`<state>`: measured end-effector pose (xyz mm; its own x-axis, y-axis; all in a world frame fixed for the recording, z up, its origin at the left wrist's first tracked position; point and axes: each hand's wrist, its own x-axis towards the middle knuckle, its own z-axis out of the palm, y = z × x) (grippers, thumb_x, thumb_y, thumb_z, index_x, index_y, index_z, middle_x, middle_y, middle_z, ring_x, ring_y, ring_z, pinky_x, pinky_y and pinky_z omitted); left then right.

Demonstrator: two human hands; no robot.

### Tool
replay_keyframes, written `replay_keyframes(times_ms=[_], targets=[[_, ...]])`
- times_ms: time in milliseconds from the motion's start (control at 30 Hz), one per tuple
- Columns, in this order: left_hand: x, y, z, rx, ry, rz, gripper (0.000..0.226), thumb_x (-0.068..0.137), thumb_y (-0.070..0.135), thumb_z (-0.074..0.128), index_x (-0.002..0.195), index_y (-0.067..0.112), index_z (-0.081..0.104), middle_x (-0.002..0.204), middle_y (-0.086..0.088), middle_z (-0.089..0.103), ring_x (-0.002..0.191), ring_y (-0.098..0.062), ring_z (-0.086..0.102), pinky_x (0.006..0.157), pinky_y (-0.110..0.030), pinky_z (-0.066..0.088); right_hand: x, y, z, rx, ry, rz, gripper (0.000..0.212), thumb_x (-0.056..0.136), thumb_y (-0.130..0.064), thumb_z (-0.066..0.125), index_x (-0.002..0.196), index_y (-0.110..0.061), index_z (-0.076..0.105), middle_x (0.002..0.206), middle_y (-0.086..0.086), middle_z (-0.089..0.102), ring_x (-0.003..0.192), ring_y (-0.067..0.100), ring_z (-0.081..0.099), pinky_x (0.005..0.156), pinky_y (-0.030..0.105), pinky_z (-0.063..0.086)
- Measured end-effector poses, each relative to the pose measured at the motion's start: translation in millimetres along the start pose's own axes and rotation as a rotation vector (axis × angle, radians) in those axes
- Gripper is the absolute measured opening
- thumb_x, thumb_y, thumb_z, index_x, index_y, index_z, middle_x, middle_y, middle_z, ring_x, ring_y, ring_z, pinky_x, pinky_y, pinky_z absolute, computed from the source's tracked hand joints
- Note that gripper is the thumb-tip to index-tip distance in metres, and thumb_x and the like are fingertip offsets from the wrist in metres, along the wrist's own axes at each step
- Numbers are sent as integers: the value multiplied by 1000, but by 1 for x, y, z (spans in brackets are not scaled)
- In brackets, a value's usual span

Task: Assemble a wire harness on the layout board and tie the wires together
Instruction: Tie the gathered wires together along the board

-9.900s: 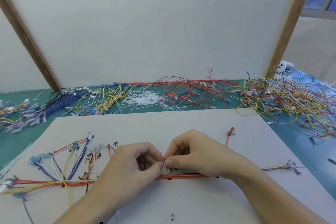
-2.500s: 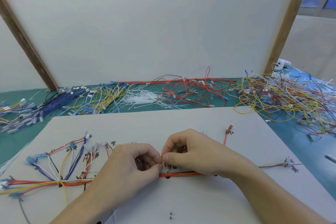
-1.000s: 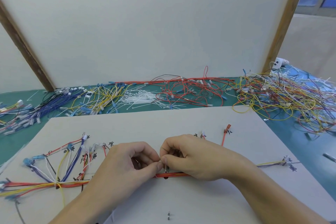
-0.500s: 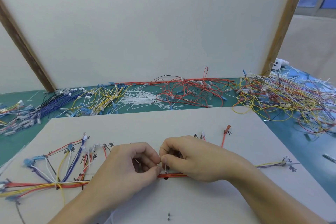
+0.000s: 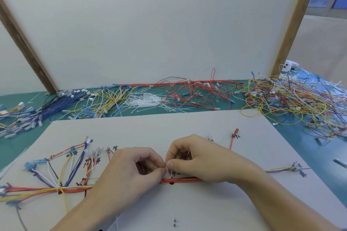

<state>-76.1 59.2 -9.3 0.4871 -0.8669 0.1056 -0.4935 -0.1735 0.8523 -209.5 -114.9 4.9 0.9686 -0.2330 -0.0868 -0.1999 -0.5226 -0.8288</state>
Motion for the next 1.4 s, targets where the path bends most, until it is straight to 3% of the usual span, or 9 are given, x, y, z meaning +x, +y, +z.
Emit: replay_keyframes(times_ms=[733,1400], targets=[[1,-2,0,38,-19,3,16,83,18,82,82,34,80,70,6,75,53,-1,54,52,-9,37,1,1,-1,25,8,18,5,93,-24,74,91,-19,76,75,-9,74,65,0,62,62,16,50],[2,-4,1,30,29,23,14,83,17,80,84,31,78,71,3,75,51,-1,53,51,-11,38,1,1,-2,12,-6,20,6,90,-23,74,91,-20,78,72,-13,75,61,-5,63,56,10,45]])
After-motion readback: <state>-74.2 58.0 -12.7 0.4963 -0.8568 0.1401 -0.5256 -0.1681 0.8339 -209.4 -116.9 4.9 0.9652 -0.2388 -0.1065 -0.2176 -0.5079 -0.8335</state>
